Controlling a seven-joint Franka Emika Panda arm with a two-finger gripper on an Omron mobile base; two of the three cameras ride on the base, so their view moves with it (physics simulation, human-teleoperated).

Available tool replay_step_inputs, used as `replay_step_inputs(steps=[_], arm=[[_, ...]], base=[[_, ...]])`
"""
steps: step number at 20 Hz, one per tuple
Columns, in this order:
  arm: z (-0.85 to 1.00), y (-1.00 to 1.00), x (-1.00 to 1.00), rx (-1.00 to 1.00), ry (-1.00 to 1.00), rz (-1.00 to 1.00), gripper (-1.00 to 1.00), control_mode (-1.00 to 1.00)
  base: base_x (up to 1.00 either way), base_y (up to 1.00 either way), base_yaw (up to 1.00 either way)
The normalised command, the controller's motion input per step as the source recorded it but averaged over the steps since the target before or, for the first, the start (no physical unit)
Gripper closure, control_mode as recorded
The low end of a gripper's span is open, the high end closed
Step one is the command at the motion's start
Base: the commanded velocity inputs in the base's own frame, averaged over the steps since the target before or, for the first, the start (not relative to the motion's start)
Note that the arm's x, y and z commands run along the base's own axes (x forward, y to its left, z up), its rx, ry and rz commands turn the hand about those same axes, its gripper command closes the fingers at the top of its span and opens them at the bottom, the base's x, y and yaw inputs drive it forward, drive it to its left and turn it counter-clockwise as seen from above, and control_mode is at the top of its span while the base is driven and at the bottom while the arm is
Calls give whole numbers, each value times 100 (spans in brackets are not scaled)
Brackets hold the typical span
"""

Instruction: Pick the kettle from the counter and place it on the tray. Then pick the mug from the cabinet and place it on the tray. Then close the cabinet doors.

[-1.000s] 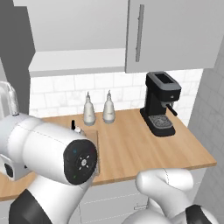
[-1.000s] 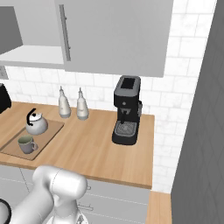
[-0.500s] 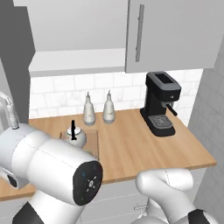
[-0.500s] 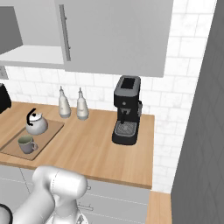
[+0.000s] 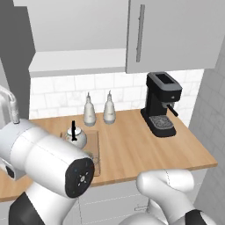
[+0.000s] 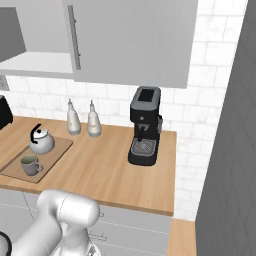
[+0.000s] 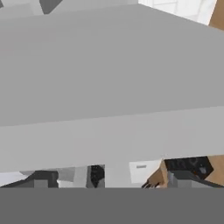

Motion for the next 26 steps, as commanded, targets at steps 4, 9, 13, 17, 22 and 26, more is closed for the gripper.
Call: replay_step_inputs(steps=[4,9,13,17,22,26], arm=[[0,-12,16,2,0,-1,-100,-100],[1,-20,16,1,0,-2,-100,-100],[3,-27,6,0,-2,-4,-100,-100],[4,-46,1,0,-1,-11,-100,-100],[8,-47,11,0,0,-14,-100,-100],[9,-41,30,2,0,-13,-100,-100]], base=[[0,0,0],[0,0,0],[0,0,0],[0,0,0],[0,0,0],[0,0,0]])
